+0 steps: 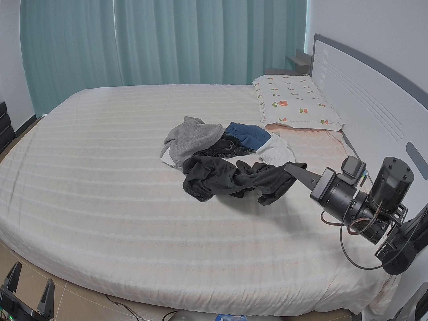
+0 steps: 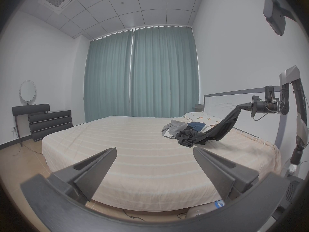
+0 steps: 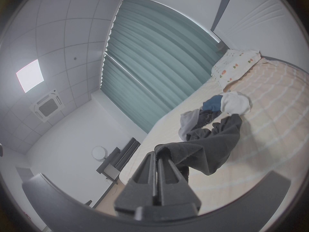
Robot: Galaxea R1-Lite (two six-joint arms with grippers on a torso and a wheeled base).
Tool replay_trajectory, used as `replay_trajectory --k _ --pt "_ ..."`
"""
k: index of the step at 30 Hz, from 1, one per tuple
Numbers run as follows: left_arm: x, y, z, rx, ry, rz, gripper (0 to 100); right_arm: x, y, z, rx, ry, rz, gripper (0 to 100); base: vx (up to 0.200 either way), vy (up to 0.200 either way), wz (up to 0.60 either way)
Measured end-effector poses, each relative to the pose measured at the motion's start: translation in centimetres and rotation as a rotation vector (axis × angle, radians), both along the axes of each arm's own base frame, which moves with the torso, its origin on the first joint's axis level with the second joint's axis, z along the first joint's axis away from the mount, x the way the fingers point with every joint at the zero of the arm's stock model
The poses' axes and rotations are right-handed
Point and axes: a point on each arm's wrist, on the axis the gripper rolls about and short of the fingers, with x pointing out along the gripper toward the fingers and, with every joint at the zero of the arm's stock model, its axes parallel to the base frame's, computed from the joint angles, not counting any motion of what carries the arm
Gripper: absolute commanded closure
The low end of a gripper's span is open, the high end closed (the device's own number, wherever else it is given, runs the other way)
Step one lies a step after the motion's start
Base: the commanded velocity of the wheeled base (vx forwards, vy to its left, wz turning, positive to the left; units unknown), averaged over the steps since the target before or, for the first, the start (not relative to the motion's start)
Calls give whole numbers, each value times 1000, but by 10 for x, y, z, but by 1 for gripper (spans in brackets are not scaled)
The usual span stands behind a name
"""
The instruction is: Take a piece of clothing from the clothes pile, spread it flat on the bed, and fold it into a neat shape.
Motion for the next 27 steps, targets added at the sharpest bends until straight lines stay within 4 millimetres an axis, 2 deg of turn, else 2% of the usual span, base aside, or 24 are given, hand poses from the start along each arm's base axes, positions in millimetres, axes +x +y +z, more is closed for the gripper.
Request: replay_trajectory --k 14,21,24,27 --pt "0 -1 2 24 -13 -19 0 -20 -8 22 40 -77 25 100 0 0 0" --pt "-1 -1 49 -58 -89 -67 0 -21 -9 24 45 -86 27 100 0 0 0" --pt "10 -2 65 -61 -29 -95 0 -21 -9 24 46 -86 25 100 0 0 0" --pt "29 -3 74 -66 80 -123 0 -19 -10 25 47 -87 16 100 0 0 0"
